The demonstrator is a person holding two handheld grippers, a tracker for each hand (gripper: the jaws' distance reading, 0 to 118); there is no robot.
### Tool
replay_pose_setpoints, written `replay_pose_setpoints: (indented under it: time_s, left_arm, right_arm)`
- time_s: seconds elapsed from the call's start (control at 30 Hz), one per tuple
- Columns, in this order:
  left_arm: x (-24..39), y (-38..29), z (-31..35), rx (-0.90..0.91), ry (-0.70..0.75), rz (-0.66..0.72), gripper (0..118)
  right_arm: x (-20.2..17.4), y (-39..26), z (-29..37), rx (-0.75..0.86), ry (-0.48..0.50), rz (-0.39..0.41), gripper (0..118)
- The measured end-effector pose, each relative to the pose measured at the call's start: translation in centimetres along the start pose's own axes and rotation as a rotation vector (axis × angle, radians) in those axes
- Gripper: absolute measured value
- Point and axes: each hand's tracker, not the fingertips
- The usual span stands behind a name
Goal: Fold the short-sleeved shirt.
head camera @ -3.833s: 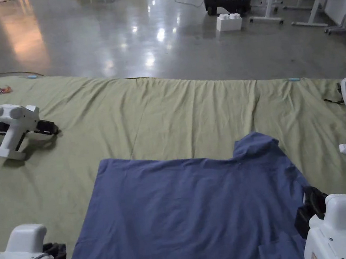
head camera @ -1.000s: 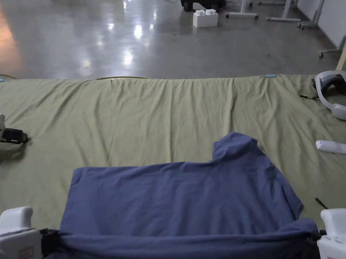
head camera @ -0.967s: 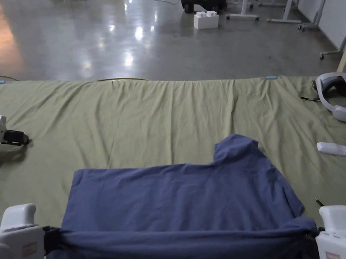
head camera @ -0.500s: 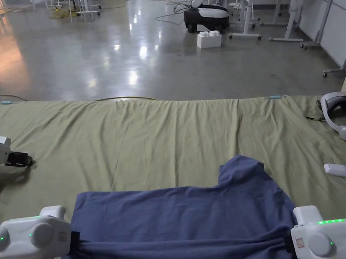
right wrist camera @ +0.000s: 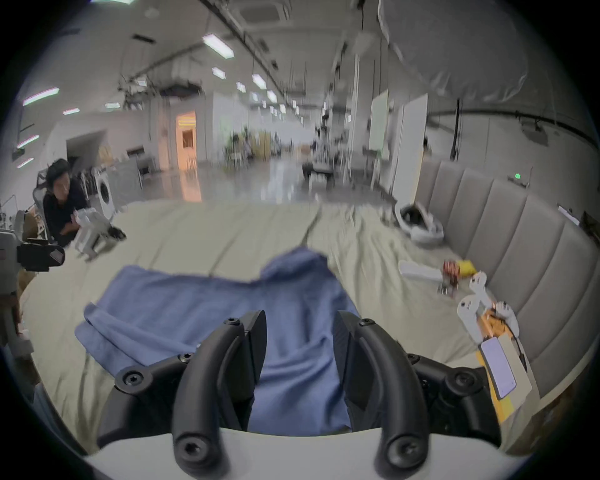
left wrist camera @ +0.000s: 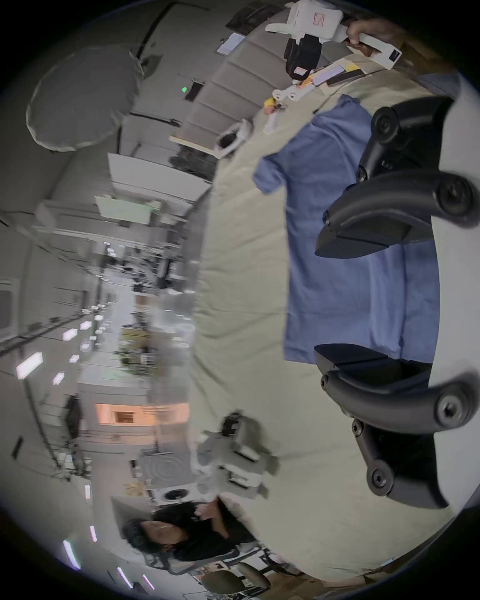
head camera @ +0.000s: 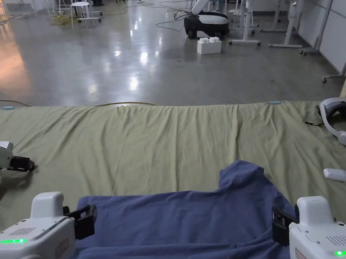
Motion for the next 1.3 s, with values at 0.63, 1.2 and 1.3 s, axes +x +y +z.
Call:
replay_pose_setpoints:
  time_s: [0.63,1.2,1.3]
  left_arm:
    - [-1.9,-5.4,4.0,-0.007,0.094,-0.004,2]
    - [-7.4,-7.1,-6.1,-0.615,0.099,0.106,66]
    - [-6.6,-8.6,-7.4,-0.742,0.135,0.079,66]
  right_arm:
    - [-3.0,-0.2,6.0,0.217,-0.021,-0.061,7]
    - [-1.4,-3.5,4.4,0.036,-0.036,-0.053,7]
    - [-0.9,-3.9,4.3,0.015,-0.045,-0.047,7]
